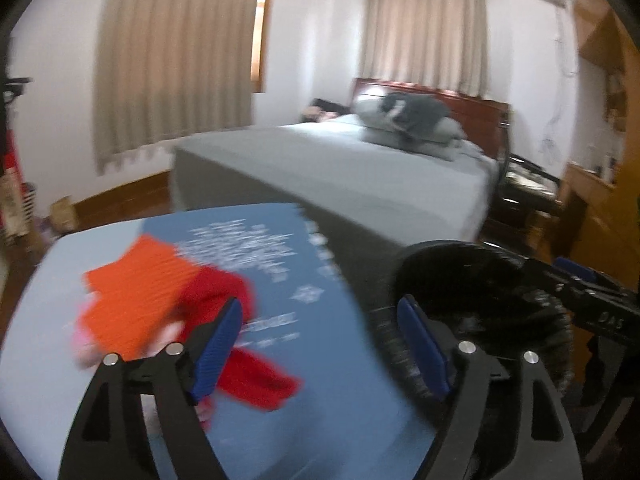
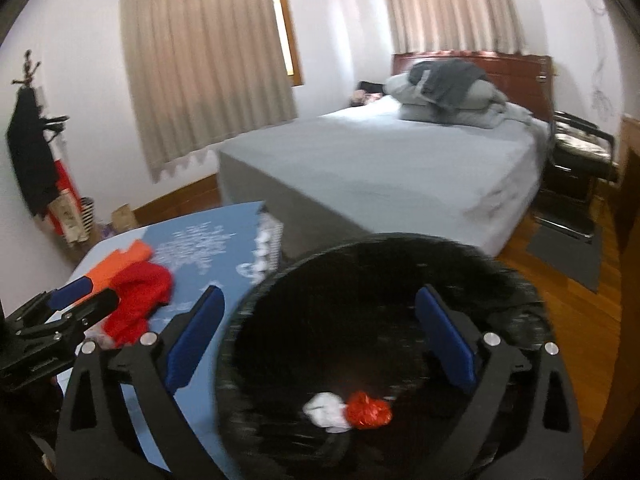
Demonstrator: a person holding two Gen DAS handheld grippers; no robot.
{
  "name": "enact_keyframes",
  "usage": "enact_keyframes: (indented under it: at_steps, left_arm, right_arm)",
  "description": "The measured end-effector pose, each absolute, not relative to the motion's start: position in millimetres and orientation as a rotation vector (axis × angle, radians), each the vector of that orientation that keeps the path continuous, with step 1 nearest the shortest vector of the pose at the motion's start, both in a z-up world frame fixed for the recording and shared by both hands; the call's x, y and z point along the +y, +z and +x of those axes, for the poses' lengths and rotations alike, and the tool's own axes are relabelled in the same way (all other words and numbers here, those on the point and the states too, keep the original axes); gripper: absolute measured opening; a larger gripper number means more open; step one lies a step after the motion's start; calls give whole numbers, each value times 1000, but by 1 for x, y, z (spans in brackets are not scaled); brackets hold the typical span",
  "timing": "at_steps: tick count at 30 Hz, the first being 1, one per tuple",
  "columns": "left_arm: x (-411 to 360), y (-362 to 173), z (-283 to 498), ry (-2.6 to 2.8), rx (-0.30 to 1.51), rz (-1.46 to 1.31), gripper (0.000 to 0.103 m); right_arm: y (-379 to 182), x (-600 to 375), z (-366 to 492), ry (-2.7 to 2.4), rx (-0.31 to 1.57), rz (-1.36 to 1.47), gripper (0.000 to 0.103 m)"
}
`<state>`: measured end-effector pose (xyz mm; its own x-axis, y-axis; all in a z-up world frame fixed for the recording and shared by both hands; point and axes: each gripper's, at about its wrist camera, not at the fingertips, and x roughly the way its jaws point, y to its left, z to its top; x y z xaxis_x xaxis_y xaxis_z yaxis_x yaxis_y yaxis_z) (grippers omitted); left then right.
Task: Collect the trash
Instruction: 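Grasp the grey socks with the left gripper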
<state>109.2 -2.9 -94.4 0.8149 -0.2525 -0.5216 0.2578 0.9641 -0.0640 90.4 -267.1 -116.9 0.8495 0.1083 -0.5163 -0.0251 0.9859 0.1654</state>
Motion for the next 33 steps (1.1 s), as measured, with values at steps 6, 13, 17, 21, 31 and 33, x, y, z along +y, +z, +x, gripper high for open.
enact_keyframes:
  at_steps: [6,13,17,21,31,33]
  left_arm:
    - [59,-109,98,-77,589,-17,81]
    - [90,-137,97,18,651,-43,81]
    - [94,-152,102,22,682,-46,81]
    - [94,-164,108,20,712,-56,81]
    - [86,-179,121,-39,776,-84,57]
    - [88,-176,117,-47,765,-85,52]
  right_arm:
    - [-124,-211,102,196,578,118,95]
    - [-136,-169,111,271,608,71,95]
    - [-144,-161,115,280,631,57,95]
    - [-150,-159,116,279,643,49,95]
    - [-152,-156,118,283,649,35,95]
    - [-152,-155,118,287,649,31,95]
